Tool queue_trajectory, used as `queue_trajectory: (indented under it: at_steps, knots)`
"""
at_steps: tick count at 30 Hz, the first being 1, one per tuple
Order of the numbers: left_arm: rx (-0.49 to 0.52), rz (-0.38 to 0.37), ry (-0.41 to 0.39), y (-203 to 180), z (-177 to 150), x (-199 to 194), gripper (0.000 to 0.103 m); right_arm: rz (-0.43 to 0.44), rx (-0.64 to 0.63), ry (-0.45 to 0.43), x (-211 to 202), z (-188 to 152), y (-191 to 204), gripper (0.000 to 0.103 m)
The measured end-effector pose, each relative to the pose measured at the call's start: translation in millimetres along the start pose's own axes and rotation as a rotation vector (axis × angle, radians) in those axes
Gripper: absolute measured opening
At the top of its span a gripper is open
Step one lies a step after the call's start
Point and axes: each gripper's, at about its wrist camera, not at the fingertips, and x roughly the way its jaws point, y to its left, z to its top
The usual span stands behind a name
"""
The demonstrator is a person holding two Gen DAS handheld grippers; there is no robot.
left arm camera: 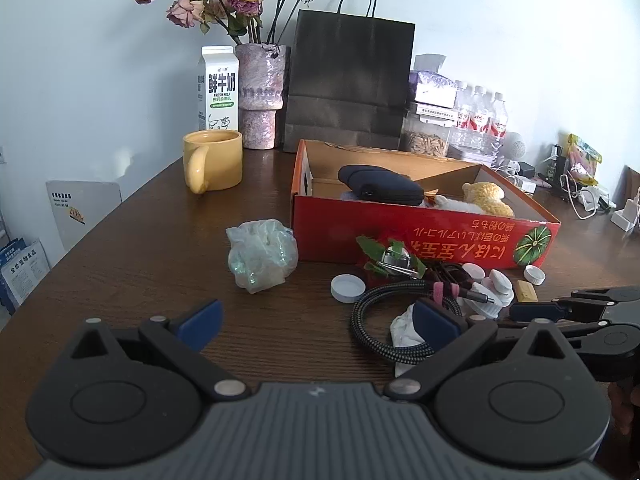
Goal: Organize objects
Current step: 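Grasp the translucent mesh bag with the left tool while the right tool grasps the black USB cable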
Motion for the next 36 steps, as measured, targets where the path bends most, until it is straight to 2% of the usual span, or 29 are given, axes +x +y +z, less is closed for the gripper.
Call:
queue_trajectory:
  at_steps: [2, 4, 8, 16, 23, 28, 36]
  knots:
    - [-0.002, 0.000, 0.003, 1, 0, 1, 0.103, 0.022, -0.012, -0.008, -1, -1, 1, 0.020]
    - [-0.004, -0.001, 0.005, 0, 0, 2, 0.103, 0.026, -0.018, -0.019, -3, -3, 3, 0.016]
    - [-0.004, -0.005, 0.008, -1, -1, 3, 0.103, 0.028, -0.014, -0.045, -8, -6, 3, 0.015]
    - [-0.005, 0.001, 0.015, -3, -1, 5, 0.103, -0.002, 0.029, -0.180, -34, -15, -6, 0.014]
    - [0.000, 0.005, 0.015, -6, 0, 6, 0.103, -0.024, 0.065, -0.256, -53, -15, -17, 0.014]
    - [0.000, 0.009, 0.015, -6, 0, 6, 0.103, -0.030, 0.065, -0.292, -63, -9, -20, 0.014]
    - [-0.003, 0.035, 0.011, -2, 6, 14, 0.103, -0.051, 0.054, -0.300, -60, 1, -24, 0.014]
